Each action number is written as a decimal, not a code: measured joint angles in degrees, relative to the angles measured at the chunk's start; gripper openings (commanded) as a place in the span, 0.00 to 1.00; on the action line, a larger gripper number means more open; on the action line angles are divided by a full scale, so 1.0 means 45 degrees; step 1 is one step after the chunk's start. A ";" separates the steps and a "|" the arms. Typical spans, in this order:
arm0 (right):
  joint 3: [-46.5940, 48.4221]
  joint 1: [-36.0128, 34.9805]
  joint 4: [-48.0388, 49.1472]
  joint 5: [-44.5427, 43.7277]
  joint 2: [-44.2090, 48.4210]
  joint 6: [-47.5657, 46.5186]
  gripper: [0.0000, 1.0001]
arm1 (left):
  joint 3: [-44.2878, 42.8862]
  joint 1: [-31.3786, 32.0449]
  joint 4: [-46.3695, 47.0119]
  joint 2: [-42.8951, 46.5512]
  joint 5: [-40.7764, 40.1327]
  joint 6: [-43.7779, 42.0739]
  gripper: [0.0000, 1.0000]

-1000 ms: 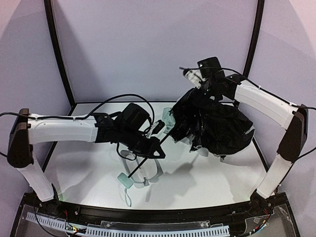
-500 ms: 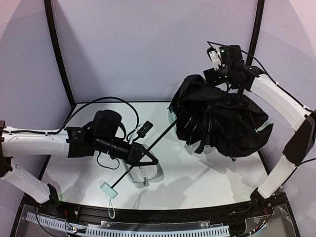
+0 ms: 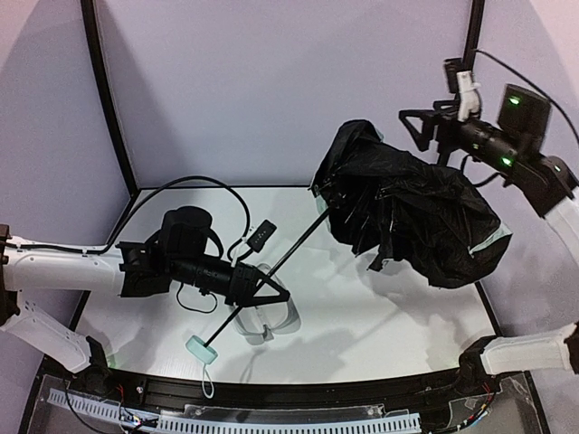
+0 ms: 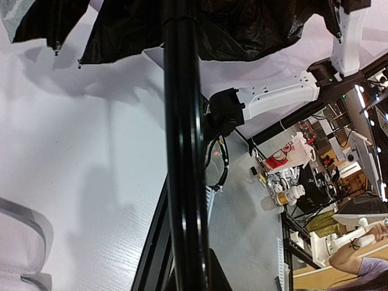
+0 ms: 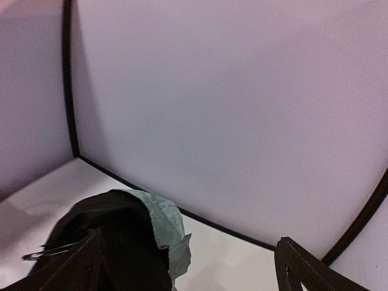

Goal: Open the umbrella

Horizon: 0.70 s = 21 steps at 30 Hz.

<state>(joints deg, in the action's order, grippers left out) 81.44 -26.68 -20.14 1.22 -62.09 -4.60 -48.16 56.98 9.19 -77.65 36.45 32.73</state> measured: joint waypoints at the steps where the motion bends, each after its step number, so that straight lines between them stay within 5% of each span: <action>1: -0.0216 0.0000 0.0191 0.0235 0.0429 0.0095 0.99 | 0.0000 -0.0039 0.0088 0.0000 0.0024 -0.0133 0.01; 12: -0.2412 0.0000 0.1685 0.3336 0.3627 0.1107 0.99 | -0.0102 -0.0534 0.0630 -0.0011 -0.0834 -0.0965 0.01; 21: -0.2489 -0.0044 0.1944 0.5402 0.3617 0.3687 0.99 | -0.1703 -0.0547 -0.0132 -0.0900 -0.4931 -0.1521 0.01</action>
<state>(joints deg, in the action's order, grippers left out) 70.24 -26.88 -11.39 25.53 -45.81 11.99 -55.82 54.52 8.59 -81.70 14.25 25.89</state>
